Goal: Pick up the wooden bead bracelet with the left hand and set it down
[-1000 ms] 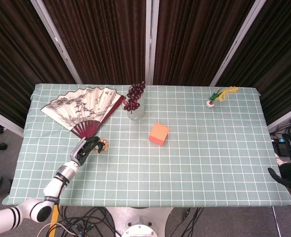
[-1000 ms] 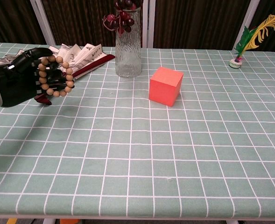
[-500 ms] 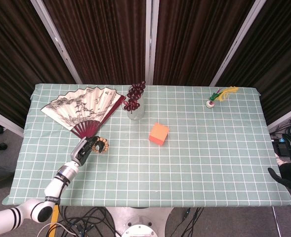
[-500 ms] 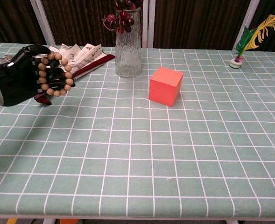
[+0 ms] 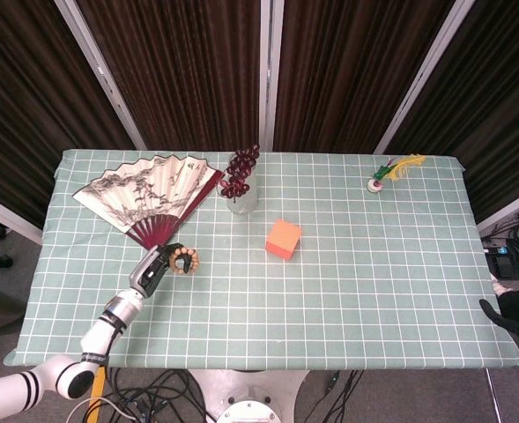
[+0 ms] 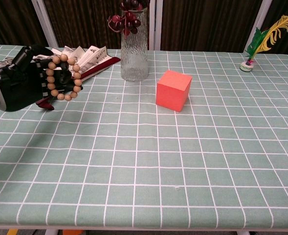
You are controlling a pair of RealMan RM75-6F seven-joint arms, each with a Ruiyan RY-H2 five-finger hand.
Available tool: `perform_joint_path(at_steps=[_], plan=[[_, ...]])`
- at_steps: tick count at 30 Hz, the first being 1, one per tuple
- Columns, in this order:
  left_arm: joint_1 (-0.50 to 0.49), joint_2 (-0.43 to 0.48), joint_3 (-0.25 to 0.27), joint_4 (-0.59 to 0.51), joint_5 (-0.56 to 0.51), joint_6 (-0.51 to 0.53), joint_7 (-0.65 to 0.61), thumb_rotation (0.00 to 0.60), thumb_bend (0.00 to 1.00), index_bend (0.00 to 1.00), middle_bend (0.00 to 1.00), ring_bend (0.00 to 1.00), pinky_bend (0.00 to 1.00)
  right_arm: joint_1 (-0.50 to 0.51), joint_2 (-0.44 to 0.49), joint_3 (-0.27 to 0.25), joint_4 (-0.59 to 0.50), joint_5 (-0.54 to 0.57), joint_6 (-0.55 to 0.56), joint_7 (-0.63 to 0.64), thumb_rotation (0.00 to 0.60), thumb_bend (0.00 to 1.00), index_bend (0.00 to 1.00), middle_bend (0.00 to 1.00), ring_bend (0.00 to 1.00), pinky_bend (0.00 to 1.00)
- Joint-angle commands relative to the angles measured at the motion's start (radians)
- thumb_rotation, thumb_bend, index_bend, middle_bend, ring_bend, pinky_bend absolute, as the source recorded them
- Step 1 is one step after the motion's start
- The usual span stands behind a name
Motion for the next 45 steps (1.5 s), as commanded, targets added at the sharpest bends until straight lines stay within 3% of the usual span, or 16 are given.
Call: perform_joint_path(at_steps=[1,7,11,13,15,20,23,28,30,32,34,37,40,42,45], plan=[[-0.001,-0.001,0.000,0.002,0.000,0.001,-0.001,0.164,0.65,0.58,0.65,0.40,0.16,0.000,0.000,0.000,0.001,0.000,0.000,0.001,0.600,0.08,0.00,0.10,0.00,0.00],[-0.004,-0.002,0.003,0.006,0.004,0.005,-0.001,0.207,0.72,0.56,0.64,0.40,0.16,0.001,0.000,0.001,0.001,0.001,-0.001,0.004,0.600,0.08,0.00,0.10,0.00,0.00],[-0.004,-0.004,0.005,0.011,0.018,0.018,-0.024,0.228,0.74,0.49,0.62,0.40,0.16,0.002,-0.001,0.001,0.002,0.004,-0.006,0.007,0.600,0.07,0.00,0.10,0.00,0.00],[-0.002,-0.008,0.005,0.017,0.024,0.027,-0.045,0.177,0.66,0.47,0.60,0.40,0.16,0.003,-0.001,0.001,0.001,0.005,-0.008,0.005,0.600,0.07,0.00,0.10,0.00,0.00],[-0.004,-0.008,0.009,0.022,0.030,0.028,-0.051,0.139,0.51,0.47,0.60,0.40,0.16,0.003,-0.002,0.000,0.002,0.004,-0.008,0.004,0.600,0.07,0.00,0.10,0.00,0.00],[-0.010,-0.010,0.017,0.028,0.036,0.027,-0.052,0.158,0.44,0.48,0.60,0.40,0.16,0.001,-0.002,0.001,0.002,0.007,-0.008,0.004,0.600,0.07,0.00,0.10,0.00,0.00],[-0.013,-0.010,0.018,0.028,0.034,0.026,-0.046,0.231,0.43,0.48,0.60,0.40,0.16,0.001,-0.002,0.001,0.003,0.008,-0.007,0.005,0.600,0.07,0.00,0.10,0.00,0.00],[-0.016,-0.011,0.017,0.026,0.020,0.024,-0.027,0.527,0.39,0.50,0.62,0.40,0.16,0.000,-0.004,0.001,0.005,0.009,-0.008,0.008,0.600,0.07,0.00,0.10,0.00,0.00],[-0.015,-0.012,0.013,0.024,0.006,0.022,-0.018,0.588,0.37,0.52,0.64,0.40,0.16,0.000,-0.004,0.000,0.006,0.010,-0.008,0.008,0.600,0.07,0.00,0.10,0.00,0.00],[-0.013,-0.013,0.010,0.020,-0.007,0.021,-0.011,0.600,0.36,0.54,0.66,0.40,0.16,-0.001,-0.004,0.000,0.007,0.010,-0.008,0.009,0.600,0.07,0.00,0.10,0.00,0.00],[-0.011,-0.014,0.008,0.017,-0.014,0.021,-0.004,0.564,0.34,0.55,0.67,0.40,0.16,-0.001,-0.005,0.001,0.008,0.012,-0.008,0.010,0.600,0.07,0.00,0.10,0.00,0.00],[-0.008,-0.015,0.007,0.015,-0.016,0.026,0.002,0.413,0.32,0.57,0.68,0.40,0.16,-0.001,-0.005,0.001,0.009,0.013,-0.009,0.010,0.600,0.07,0.00,0.10,0.00,0.00],[-0.007,-0.017,0.005,0.015,-0.017,0.027,0.001,0.223,0.32,0.59,0.69,0.40,0.16,-0.001,-0.005,0.001,0.010,0.014,-0.010,0.011,0.600,0.07,0.00,0.10,0.00,0.00],[-0.007,-0.018,0.005,0.018,-0.018,0.026,0.006,0.180,0.33,0.59,0.69,0.40,0.16,-0.001,-0.006,0.001,0.010,0.014,-0.010,0.011,0.600,0.07,0.00,0.10,0.00,0.00],[-0.006,-0.019,0.001,0.015,-0.028,0.022,0.005,0.180,0.35,0.61,0.70,0.40,0.16,-0.002,-0.006,0.001,0.011,0.015,-0.009,0.011,0.600,0.07,0.00,0.11,0.00,0.00]])
